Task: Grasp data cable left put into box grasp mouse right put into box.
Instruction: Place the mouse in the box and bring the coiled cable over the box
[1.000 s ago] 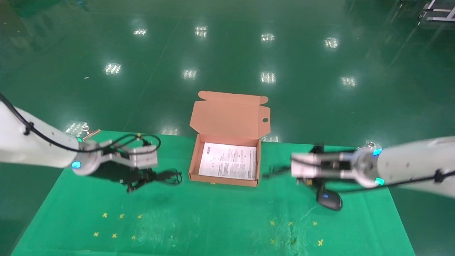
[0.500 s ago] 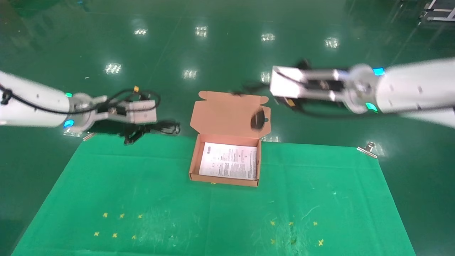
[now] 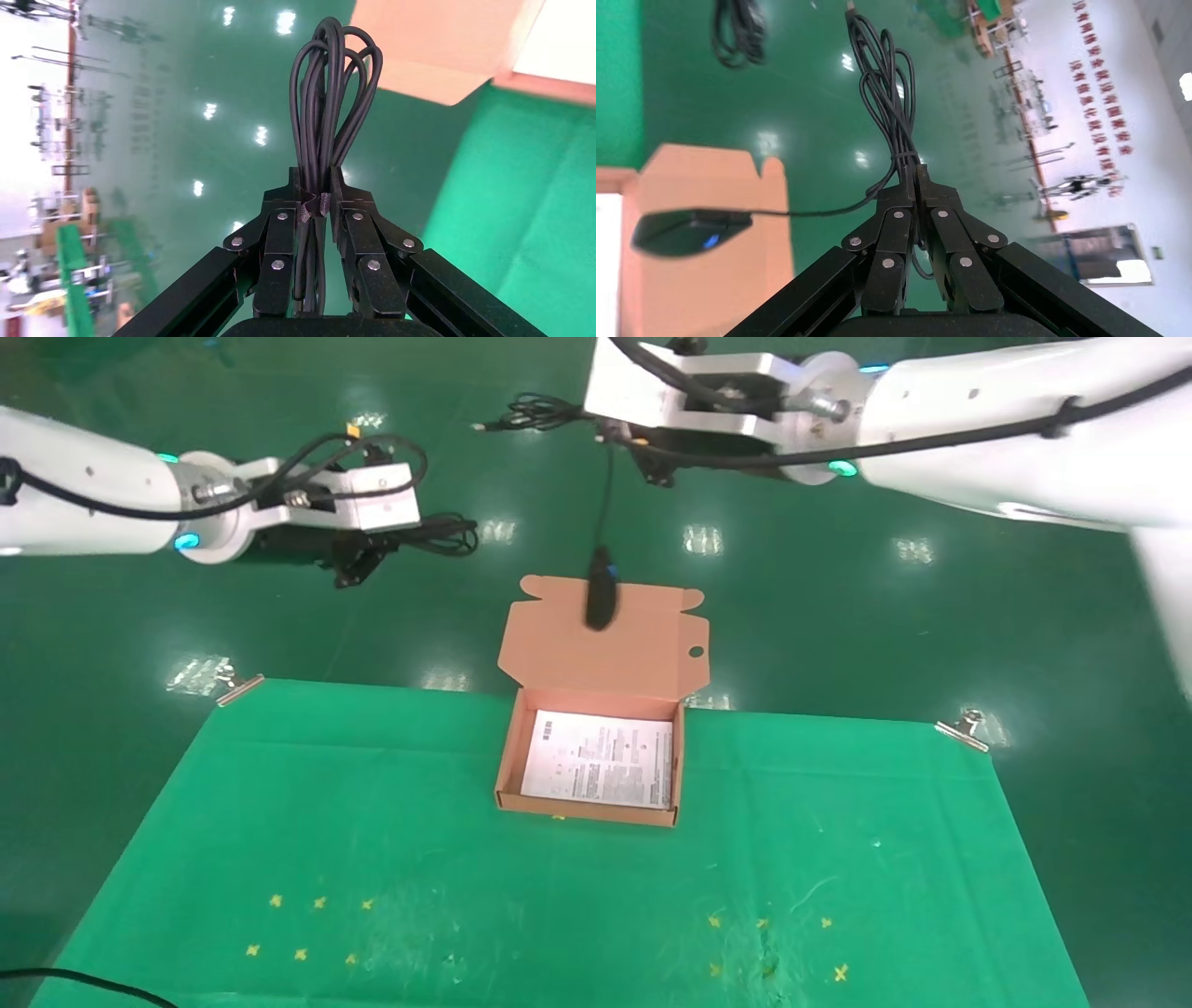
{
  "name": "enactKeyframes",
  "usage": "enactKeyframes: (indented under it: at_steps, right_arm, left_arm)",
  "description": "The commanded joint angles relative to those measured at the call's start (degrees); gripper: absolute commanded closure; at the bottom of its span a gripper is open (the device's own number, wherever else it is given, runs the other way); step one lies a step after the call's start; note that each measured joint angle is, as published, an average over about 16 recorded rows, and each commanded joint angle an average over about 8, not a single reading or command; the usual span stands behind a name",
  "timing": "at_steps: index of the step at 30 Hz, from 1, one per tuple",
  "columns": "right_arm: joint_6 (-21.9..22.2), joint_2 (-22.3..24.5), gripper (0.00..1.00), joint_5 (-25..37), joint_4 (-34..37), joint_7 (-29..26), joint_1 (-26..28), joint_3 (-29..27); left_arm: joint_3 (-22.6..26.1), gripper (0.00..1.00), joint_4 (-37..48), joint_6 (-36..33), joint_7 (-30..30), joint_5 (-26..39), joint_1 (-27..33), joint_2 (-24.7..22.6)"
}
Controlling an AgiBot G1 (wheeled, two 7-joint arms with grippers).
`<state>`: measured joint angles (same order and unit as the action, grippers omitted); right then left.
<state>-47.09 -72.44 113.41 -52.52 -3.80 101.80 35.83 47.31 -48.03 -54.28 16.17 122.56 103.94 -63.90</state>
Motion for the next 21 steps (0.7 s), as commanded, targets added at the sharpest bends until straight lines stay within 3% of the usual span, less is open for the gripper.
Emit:
enactKeyframes:
  at_steps: [1, 10, 21]
  right_arm:
    - [0.5, -1.4, 1.00, -1.1, 2.2, 1.1, 0.5, -0.1]
    - [0.2, -3.6, 1.00, -2.6, 4.4, 2.8, 1.0, 0.4]
    - [1.2, -4.4, 1.00, -3.6, 6.5, 4.2, -2.8, 2.9]
  left_arm:
    - [0.1, 1.00, 0.4, 0.7, 0.2, 0.7, 0.4, -0.4]
    - [0.1, 1.00, 0.7, 1.1, 0.6, 1.6, 0.7, -0.2]
    - [0.8, 1.00, -1.4, -1.8, 3.9, 4.4, -0.1, 3.6]
